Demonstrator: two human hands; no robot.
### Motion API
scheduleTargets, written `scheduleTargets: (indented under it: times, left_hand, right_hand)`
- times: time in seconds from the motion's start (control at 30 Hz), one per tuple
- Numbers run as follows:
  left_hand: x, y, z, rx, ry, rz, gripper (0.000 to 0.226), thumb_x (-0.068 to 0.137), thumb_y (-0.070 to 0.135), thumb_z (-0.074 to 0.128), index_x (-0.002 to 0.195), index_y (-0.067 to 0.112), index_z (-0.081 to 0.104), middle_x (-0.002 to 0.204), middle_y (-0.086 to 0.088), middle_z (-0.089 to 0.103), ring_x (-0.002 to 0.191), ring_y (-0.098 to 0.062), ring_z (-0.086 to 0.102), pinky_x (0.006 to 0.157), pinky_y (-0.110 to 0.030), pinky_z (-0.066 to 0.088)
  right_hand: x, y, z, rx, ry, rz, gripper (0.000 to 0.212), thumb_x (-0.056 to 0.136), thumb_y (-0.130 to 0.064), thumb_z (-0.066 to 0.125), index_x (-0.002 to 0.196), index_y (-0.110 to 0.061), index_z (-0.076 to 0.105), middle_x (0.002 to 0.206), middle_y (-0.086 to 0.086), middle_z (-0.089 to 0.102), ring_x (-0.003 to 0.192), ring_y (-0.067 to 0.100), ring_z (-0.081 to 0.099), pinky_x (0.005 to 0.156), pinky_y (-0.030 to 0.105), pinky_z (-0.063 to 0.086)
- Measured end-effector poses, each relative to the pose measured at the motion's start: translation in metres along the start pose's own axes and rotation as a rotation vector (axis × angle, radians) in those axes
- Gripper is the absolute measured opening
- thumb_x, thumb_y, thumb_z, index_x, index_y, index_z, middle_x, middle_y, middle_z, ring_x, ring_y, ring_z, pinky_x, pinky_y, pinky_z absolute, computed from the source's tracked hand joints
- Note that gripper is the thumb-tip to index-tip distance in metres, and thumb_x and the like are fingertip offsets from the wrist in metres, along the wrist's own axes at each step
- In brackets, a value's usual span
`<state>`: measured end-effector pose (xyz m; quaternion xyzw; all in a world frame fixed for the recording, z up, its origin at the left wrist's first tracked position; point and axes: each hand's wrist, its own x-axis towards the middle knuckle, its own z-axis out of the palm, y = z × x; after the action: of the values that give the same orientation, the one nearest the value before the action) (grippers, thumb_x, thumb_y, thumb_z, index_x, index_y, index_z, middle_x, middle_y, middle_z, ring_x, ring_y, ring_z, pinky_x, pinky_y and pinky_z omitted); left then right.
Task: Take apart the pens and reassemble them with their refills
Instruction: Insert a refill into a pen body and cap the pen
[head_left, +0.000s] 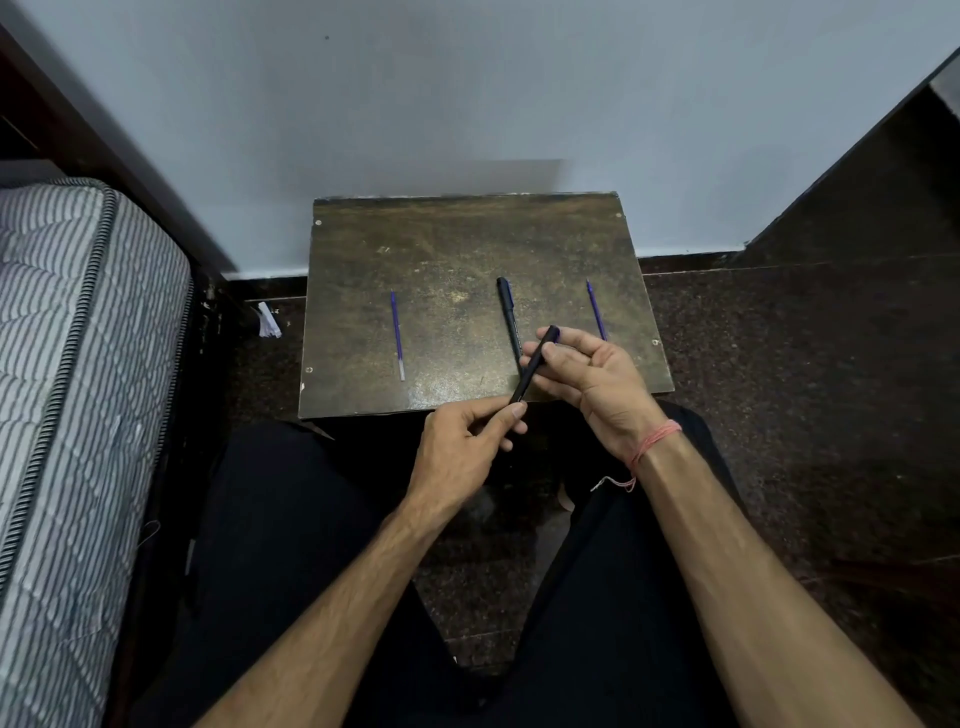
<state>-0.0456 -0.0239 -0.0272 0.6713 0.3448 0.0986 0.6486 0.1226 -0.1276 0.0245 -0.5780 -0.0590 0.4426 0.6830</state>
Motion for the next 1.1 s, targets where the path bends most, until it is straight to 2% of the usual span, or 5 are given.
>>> scheduleTargets:
  times: [0.17, 0.6, 0.83, 0.93, 1.1]
  left_hand:
    - [0.0, 0.0, -0.001, -0.002, 0.009, 0.001, 0.021, 0.108, 0.045, 0.076, 0.117, 0.032, 0.09, 0.093, 0.013, 0.088, 0.073, 0.0, 0.075, 0.071, -0.017, 0.057]
    - [-0.001, -0.004, 0.001, -0.041, 0.046, -0.011, 0.02, 0.107, 0.041, 0.079, 0.096, 0.031, 0.091, 0.083, 0.008, 0.086, 0.071, -0.006, 0.077, 0.075, -0.028, 0.059]
    - [0.001, 0.002, 0.002, -0.068, 0.063, 0.018, 0.014, 0.108, 0.037, 0.078, 0.112, 0.033, 0.091, 0.087, 0.01, 0.087, 0.072, -0.002, 0.077, 0.076, -0.023, 0.058]
    - [0.005, 0.01, 0.004, -0.147, 0.078, 0.054, 0.014, 0.108, 0.03, 0.078, 0.11, 0.037, 0.09, 0.092, 0.011, 0.089, 0.076, 0.001, 0.077, 0.076, -0.02, 0.058]
    - [0.008, 0.013, 0.002, -0.148, 0.106, 0.098, 0.018, 0.106, 0.027, 0.081, 0.112, 0.042, 0.089, 0.101, 0.015, 0.09, 0.081, -0.001, 0.083, 0.076, -0.017, 0.061]
  right_hand:
    - [-0.001, 0.004, 0.003, -0.059, -0.023, 0.012, 0.018, 0.107, -0.005, 0.065, 0.124, -0.007, 0.072, 0.113, 0.011, 0.084, 0.105, 0.019, 0.082, 0.081, 0.024, 0.065]
    - [-0.002, 0.014, 0.016, -0.185, 0.0, -0.069, 0.015, 0.107, 0.0, 0.064, 0.118, -0.004, 0.073, 0.102, 0.015, 0.083, 0.093, 0.022, 0.083, 0.084, 0.031, 0.068]
    - [-0.003, 0.018, 0.016, -0.154, 0.01, -0.104, 0.02, 0.107, -0.007, 0.066, 0.125, 0.0, 0.072, 0.11, 0.016, 0.083, 0.098, 0.024, 0.082, 0.084, 0.03, 0.066]
    - [-0.003, 0.021, 0.018, -0.148, 0.002, -0.12, 0.025, 0.103, -0.011, 0.074, 0.126, -0.001, 0.073, 0.114, 0.023, 0.082, 0.093, 0.028, 0.079, 0.084, 0.03, 0.067]
    - [-0.002, 0.025, 0.021, -0.214, 0.051, -0.141, 0.025, 0.096, -0.005, 0.081, 0.12, -0.003, 0.077, 0.102, 0.016, 0.084, 0.086, 0.023, 0.082, 0.082, 0.032, 0.068]
